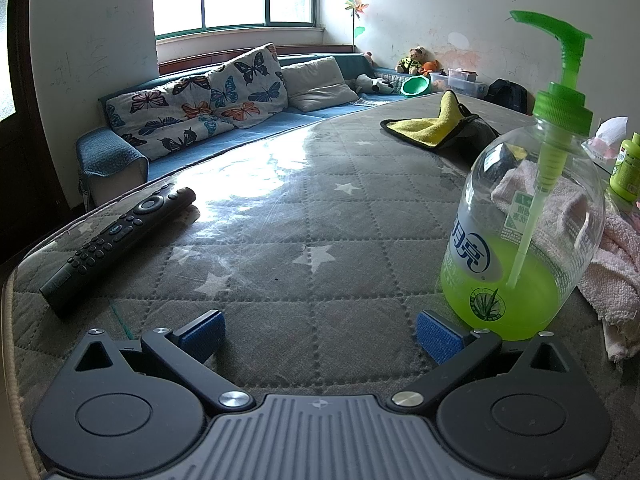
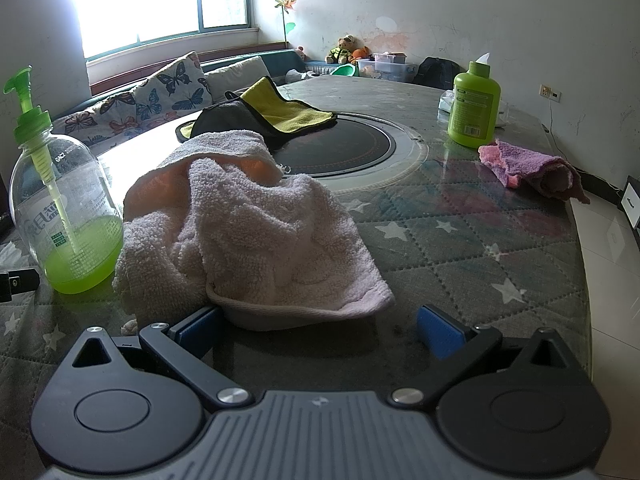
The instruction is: Clean container
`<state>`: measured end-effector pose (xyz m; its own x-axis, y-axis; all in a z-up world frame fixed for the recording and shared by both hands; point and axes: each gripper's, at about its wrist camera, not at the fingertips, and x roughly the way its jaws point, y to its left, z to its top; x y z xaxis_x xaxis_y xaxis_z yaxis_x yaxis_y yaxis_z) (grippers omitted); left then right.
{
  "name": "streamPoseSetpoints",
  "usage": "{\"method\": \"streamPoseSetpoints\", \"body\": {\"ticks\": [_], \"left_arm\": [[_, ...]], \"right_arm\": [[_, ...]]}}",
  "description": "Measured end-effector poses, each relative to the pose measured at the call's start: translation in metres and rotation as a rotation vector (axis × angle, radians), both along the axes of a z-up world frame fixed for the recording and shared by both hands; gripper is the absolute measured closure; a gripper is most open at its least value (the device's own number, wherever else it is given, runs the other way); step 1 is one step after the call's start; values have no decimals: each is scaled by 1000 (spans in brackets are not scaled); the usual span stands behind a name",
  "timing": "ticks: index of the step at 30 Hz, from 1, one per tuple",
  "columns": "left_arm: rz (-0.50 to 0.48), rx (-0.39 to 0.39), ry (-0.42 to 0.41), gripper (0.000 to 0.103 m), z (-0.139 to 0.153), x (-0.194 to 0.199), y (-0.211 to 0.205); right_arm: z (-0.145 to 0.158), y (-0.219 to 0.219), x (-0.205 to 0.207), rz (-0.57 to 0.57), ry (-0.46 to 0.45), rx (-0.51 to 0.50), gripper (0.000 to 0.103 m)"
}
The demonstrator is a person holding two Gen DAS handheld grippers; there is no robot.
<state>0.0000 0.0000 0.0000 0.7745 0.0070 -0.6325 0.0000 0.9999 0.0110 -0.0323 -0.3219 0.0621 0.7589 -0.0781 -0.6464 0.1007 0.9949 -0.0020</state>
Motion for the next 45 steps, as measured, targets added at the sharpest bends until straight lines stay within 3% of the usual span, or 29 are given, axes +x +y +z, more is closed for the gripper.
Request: {"method": "streamPoseSetpoints", "body": {"ticks": [37, 42, 45], "left_arm": [[0, 0, 0, 0, -1, 0, 2], [0, 0, 0, 0, -1, 0, 2], [0, 0, 0, 0, -1, 0, 3]], "right_arm": [[3, 1, 0, 6, 6, -4, 0], [17, -4, -4, 35, 5, 56, 0], [32, -4, -12, 55, -41, 36, 0]]}}
